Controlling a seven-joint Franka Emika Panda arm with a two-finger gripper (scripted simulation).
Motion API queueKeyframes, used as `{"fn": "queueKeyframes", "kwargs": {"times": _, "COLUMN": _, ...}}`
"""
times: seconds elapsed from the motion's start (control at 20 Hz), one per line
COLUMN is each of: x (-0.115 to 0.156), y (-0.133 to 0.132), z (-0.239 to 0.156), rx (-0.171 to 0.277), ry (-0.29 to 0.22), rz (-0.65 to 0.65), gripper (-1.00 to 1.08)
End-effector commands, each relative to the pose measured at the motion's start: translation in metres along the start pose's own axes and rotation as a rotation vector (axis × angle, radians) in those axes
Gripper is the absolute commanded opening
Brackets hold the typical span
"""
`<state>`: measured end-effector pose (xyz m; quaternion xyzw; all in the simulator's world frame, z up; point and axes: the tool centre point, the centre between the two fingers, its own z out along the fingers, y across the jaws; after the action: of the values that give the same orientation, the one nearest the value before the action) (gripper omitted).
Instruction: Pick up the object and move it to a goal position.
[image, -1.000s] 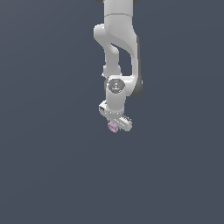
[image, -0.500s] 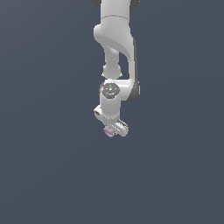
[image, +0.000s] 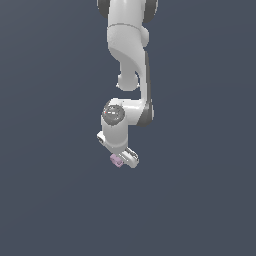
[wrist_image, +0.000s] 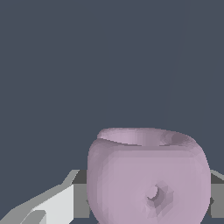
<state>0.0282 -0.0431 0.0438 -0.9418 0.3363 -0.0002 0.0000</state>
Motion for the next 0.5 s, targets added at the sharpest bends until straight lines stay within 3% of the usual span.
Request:
{"fn": "queueKeyframes", "kwargs": {"times": 0.0, "x": 0.013, "y": -0.002, "z": 0.0, "rx": 0.0, "ry": 0.0, "rz": -0.001, "gripper": -1.0}}
{"fn": "queueKeyframes", "kwargs": {"times": 0.45, "x": 0.04, "y": -0.005, "z": -0.001, "rx": 0.0, "ry": 0.0, "rz": -0.001, "gripper": -1.0}}
